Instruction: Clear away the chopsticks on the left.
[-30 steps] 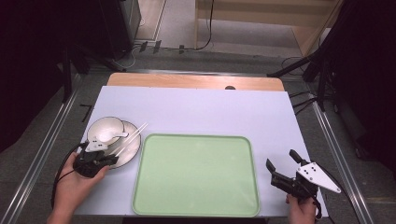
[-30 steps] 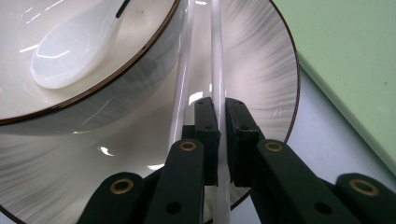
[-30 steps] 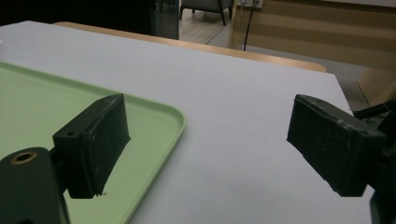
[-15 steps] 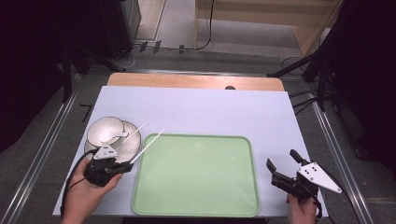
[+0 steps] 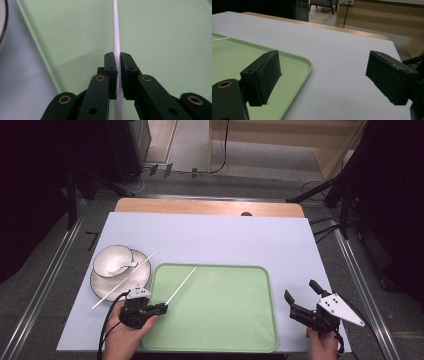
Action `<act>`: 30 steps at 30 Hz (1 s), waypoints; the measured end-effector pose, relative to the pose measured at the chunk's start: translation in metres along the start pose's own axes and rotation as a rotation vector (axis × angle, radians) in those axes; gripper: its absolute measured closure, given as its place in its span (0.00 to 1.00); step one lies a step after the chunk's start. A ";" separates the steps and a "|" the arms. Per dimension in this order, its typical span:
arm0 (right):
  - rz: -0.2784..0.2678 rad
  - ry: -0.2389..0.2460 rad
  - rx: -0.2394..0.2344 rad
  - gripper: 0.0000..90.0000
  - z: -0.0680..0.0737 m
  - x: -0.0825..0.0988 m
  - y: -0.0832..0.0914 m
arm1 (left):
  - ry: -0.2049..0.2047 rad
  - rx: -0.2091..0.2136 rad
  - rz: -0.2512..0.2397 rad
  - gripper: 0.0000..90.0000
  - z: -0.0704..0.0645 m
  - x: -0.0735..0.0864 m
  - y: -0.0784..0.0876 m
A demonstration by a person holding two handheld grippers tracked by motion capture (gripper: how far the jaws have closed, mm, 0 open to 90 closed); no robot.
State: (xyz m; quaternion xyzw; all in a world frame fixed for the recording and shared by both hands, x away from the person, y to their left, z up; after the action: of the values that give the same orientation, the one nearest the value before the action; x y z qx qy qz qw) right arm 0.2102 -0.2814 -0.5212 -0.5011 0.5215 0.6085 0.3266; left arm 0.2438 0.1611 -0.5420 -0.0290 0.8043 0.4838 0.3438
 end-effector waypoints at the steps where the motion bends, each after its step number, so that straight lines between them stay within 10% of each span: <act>1: -0.001 0.002 0.001 0.14 0.000 0.000 0.000 | 0.005 -0.005 0.010 0.94 -0.001 0.002 -0.004; 16: 0.000 0.004 -0.001 0.14 0.001 0.000 0.000 | -0.005 -0.024 0.012 0.79 -0.003 0.003 -0.007; 20: 0.001 -0.001 0.001 0.14 -0.001 0.000 -0.001 | -0.049 -0.008 -0.032 0.95 -0.008 -0.011 -0.008; 24: 0.002 -0.002 0.000 0.14 -0.002 0.000 -0.002 | -0.102 -0.006 0.034 1.00 -0.022 -0.021 -0.035; 30: 0.005 0.002 -0.010 0.14 0.000 0.001 -0.002 | -0.071 -0.078 0.024 1.00 -0.015 -0.024 -0.037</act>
State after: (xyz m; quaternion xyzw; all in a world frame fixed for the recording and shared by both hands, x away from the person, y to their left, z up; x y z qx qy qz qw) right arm 0.2114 -0.2810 -0.5228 -0.5019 0.5202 0.6114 0.3220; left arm 0.2680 0.1224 -0.5520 -0.0155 0.7725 0.5196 0.3647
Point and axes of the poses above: each handheld gripper's, and its own axes: y roughly backward along the jaws, x roughly out of its underside, z roughly to its left, the point moved 5 cm from there along -y, roughly forward along the jaws, and after that the axes turned 3 degrees about y, right-handed, at the moved point
